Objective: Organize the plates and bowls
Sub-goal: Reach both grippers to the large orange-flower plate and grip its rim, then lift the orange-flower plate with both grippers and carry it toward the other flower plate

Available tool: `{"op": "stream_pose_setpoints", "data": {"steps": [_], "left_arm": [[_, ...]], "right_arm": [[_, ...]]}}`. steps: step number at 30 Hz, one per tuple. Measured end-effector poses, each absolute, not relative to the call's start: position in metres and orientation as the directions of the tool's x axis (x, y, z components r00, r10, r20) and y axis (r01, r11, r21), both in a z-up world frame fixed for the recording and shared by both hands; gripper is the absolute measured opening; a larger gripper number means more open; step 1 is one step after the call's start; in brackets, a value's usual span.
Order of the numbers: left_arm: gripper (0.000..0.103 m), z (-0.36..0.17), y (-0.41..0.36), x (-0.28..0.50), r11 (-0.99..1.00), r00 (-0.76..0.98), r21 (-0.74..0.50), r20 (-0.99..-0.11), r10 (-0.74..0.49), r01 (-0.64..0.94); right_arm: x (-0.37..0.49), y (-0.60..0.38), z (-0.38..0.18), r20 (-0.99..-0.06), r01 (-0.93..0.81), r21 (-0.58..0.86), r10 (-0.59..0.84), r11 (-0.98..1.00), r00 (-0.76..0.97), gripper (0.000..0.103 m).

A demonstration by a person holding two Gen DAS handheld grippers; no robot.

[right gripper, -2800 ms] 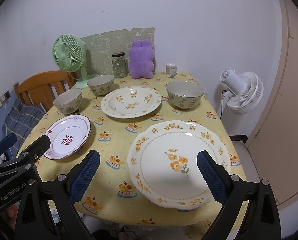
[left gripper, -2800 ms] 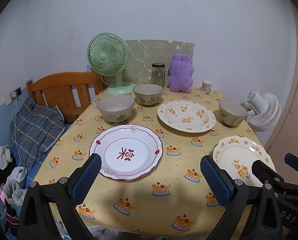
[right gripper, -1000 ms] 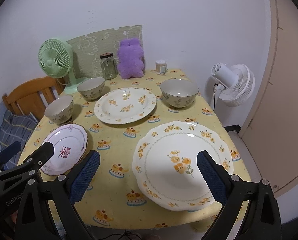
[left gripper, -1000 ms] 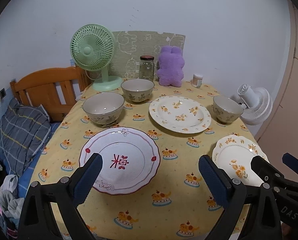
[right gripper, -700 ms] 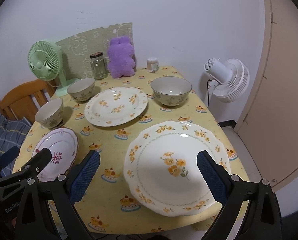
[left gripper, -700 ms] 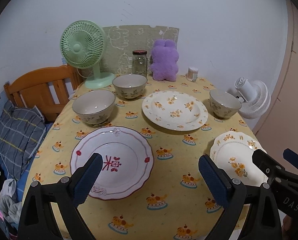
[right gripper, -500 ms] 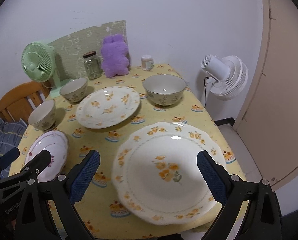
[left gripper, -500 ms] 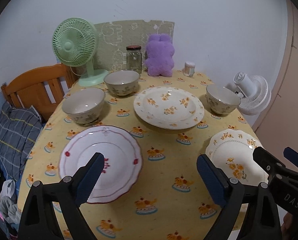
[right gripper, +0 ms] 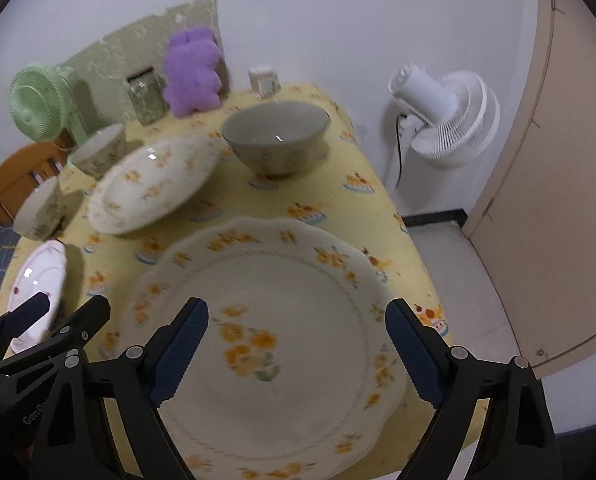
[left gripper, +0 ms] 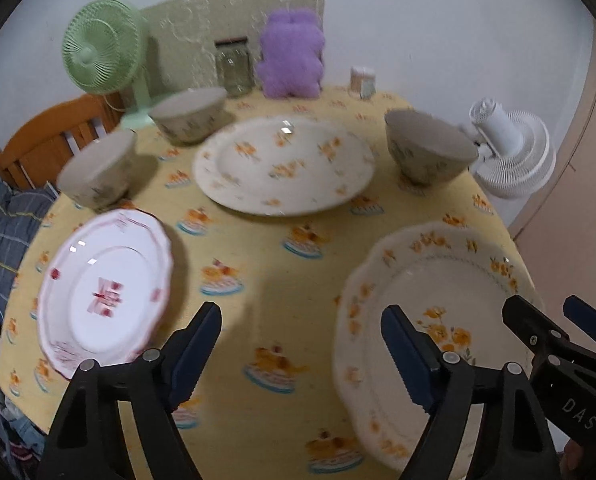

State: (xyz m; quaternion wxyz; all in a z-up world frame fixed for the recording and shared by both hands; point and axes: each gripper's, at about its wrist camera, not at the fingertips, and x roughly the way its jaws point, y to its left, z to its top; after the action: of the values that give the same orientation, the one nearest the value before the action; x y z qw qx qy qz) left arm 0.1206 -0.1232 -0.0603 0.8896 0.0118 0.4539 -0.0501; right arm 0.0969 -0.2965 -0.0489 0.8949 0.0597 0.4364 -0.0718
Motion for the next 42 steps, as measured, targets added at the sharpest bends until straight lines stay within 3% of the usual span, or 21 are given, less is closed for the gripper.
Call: {"op": "stream_pose_setpoints", "data": {"steps": [4,10,16,25,42], "left_arm": [[0.080,-0.075,-0.141,0.129,0.996,0.549,-0.022,-0.833,-0.066,0.087],[0.066,-0.092,-0.154,0.139,0.997,0.496,-0.039,-0.866,-0.065,0.063],[0.062,-0.099,-0.162,0.141,0.999,0.450,-0.034,-0.892,-0.038,0.018],[0.059,-0.100,-0.167,0.142,0.998,0.438,-0.037,-0.899,-0.014,-0.045],[0.058,-0.094,-0.121,0.150,1.000,0.419,0.018,-0.908,0.009,0.018]], "right_arm": [[0.108,-0.316,-0.065,-0.820,0.188,0.041,-0.075,0.981,0.567,0.087],[0.127,-0.334,-0.085,-0.856,0.177,0.035,-0.062,0.984,0.513,0.079],[0.139,-0.344,-0.102,-0.897,0.150,0.053,-0.018,0.987,0.441,0.061],[0.142,-0.344,-0.105,-0.906,0.088,0.066,0.023,0.994,0.422,0.061],[0.150,-0.296,-0.096,-0.912,0.105,0.052,0.004,0.993,0.410,0.061]]}}
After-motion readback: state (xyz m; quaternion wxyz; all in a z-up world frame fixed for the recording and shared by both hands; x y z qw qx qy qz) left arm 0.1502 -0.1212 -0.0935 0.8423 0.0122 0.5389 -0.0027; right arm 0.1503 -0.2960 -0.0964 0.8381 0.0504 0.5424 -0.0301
